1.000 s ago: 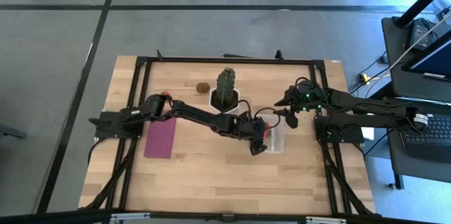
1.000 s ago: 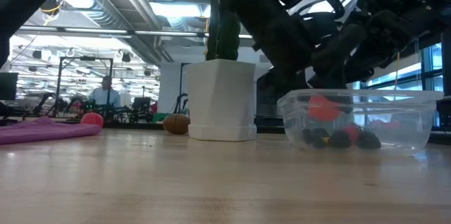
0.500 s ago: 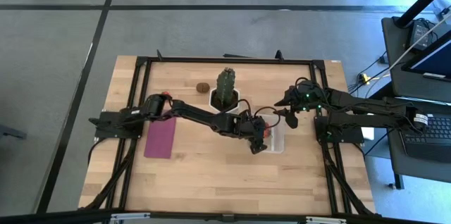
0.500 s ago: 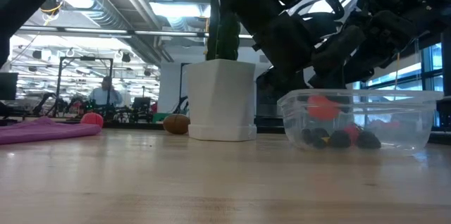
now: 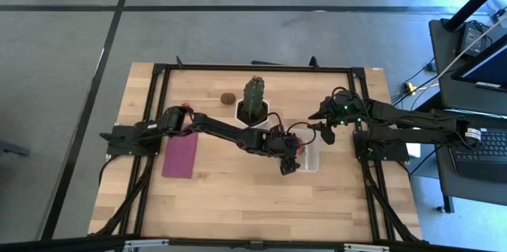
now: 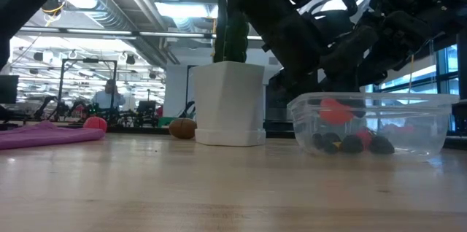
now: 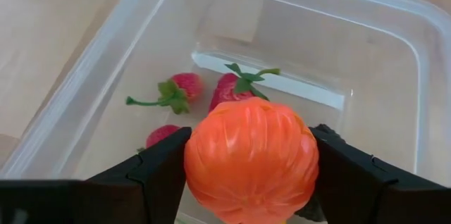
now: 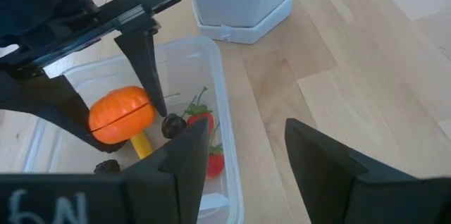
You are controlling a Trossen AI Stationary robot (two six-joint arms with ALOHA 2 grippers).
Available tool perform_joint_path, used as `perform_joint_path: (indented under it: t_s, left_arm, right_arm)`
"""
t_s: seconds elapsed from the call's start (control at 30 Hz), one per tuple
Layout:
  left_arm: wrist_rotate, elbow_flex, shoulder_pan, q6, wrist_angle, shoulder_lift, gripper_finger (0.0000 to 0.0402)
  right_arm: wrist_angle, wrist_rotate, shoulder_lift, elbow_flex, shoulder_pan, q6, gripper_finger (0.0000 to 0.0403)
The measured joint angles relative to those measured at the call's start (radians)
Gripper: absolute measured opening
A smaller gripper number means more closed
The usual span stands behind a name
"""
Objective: Pick and placing Produce into tupperware
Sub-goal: Put the pumpkin into the transparent bin, then put the strawberry into the transparent bin
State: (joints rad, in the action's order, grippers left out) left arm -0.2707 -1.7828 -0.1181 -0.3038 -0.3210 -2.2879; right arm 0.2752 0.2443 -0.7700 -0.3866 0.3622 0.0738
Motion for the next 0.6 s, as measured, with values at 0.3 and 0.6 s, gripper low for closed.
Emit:
perform_joint_path:
  t_s: [0.3,0.6]
  left_arm:
    - [0.056,0.0,0.006,0.001,0.0,0.0,0.0291]
    - [0.049,0.002,0.0,0.052,-0.029,0.051,0.0305]
  right_arm:
    - [0.0,0.0,0.0,0.0,0.0,0.0,0.0188]
    - [0.011,0.0,0.0,0.0,0.0,0.0,0.0188]
